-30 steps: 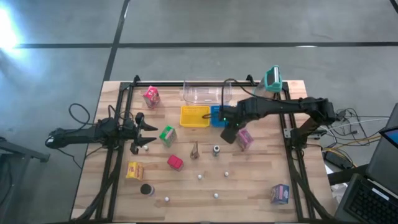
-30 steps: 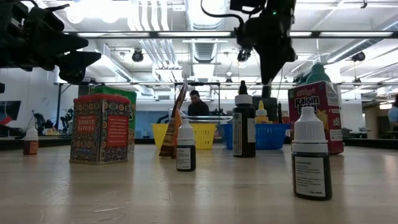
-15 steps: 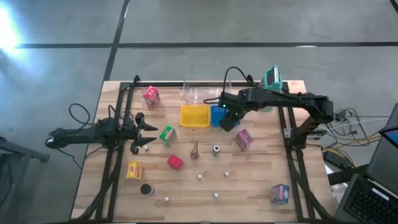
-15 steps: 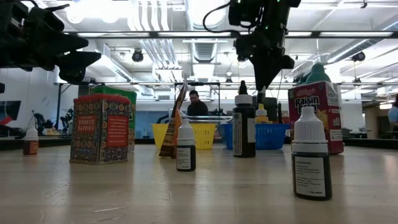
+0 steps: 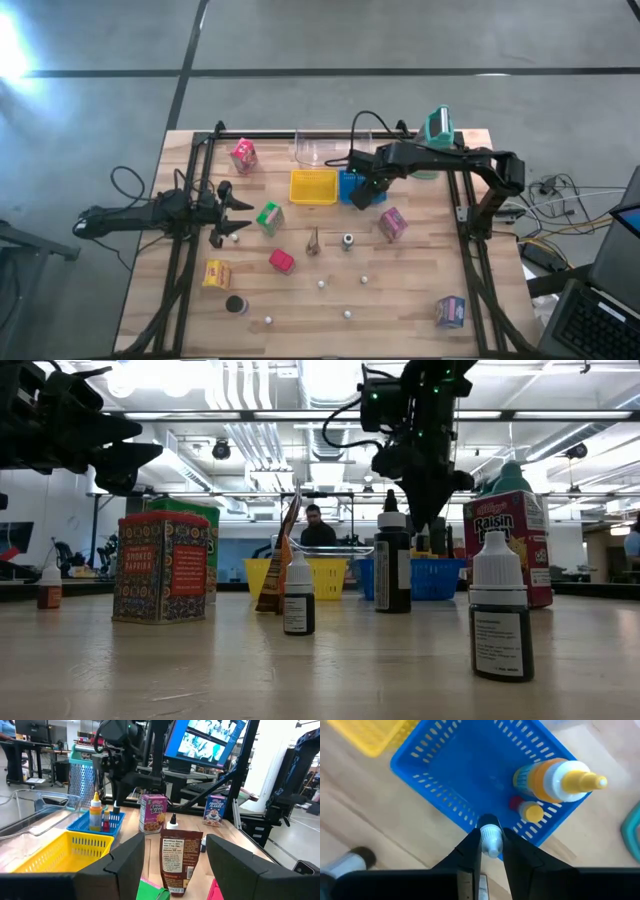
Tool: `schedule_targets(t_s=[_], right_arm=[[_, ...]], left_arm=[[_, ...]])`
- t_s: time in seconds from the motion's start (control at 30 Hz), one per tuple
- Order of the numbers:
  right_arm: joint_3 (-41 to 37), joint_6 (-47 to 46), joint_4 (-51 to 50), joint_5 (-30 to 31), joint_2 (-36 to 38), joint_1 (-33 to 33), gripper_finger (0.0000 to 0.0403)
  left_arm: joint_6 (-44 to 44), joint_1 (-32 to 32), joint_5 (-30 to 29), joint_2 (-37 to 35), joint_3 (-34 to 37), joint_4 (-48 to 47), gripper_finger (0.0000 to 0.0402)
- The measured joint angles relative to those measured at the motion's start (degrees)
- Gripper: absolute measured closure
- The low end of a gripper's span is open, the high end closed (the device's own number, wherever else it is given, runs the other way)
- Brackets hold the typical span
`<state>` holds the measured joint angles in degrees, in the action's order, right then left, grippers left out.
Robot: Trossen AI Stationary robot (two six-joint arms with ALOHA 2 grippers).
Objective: Pick & Place Kitchen Items
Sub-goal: Put the green food coloring bottle into the blue bin
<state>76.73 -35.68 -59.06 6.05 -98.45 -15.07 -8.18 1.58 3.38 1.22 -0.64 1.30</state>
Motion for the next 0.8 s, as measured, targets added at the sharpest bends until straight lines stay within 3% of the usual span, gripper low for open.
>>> schedule_targets(t_s=[0.23,0.8], right_arm=[[-3.61,-3.30,0.13,1.34,0.15,-0.33,0.0337],[-11.19,-3.89,10.96,1.37,0.21,-0.64,0.0338]], left_arm=[[0.02,0.00,0.00,0.00,0.00,-0.02,0.0183],[0.00,0.01,0.00,0.02,-0.01,-0.02,0.0183]])
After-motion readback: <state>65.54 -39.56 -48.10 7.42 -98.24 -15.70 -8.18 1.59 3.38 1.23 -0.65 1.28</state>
